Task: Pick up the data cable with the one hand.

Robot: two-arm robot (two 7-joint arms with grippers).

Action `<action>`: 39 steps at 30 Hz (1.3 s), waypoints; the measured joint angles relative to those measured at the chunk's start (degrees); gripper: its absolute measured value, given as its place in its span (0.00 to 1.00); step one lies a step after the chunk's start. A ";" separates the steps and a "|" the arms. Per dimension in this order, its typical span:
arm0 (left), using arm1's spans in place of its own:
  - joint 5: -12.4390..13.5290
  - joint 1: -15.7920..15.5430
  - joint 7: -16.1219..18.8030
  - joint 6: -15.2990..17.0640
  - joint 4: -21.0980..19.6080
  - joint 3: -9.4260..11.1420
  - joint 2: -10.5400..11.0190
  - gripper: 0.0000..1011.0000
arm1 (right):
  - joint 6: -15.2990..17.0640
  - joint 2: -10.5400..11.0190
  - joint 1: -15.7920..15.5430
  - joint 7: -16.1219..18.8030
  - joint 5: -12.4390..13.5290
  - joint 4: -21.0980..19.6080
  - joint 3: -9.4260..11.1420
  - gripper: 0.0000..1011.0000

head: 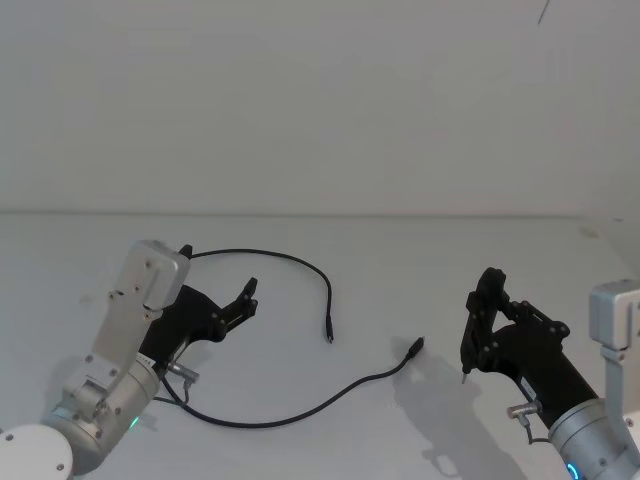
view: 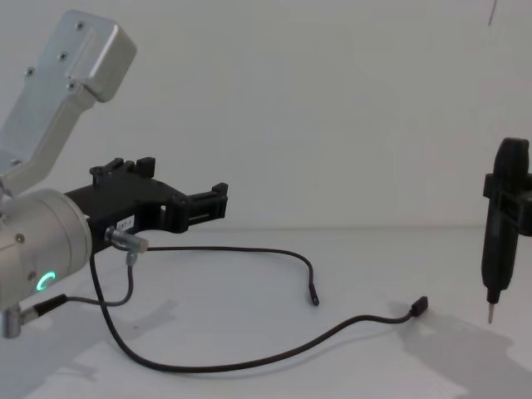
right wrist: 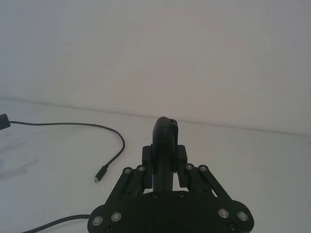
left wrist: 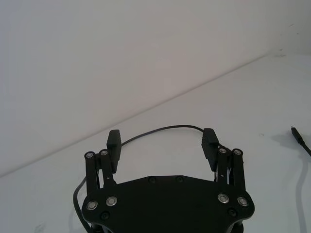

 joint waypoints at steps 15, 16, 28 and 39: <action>-0.01 0.00 0.00 0.01 0.00 0.01 0.00 0.99 | 0.00 0.00 0.00 0.00 0.01 0.00 0.00 0.28; -0.01 0.00 0.00 0.00 0.00 0.01 0.00 0.99 | 0.00 0.00 0.00 0.00 0.00 0.00 0.00 0.28; -0.03 -0.01 -0.17 0.06 0.00 0.01 0.03 0.99 | 0.00 0.00 0.00 0.00 0.01 0.01 0.00 0.28; -2.00 -0.81 -5.24 1.35 -0.60 -0.17 1.94 0.99 | 0.01 0.00 0.00 0.00 0.01 0.01 0.00 0.28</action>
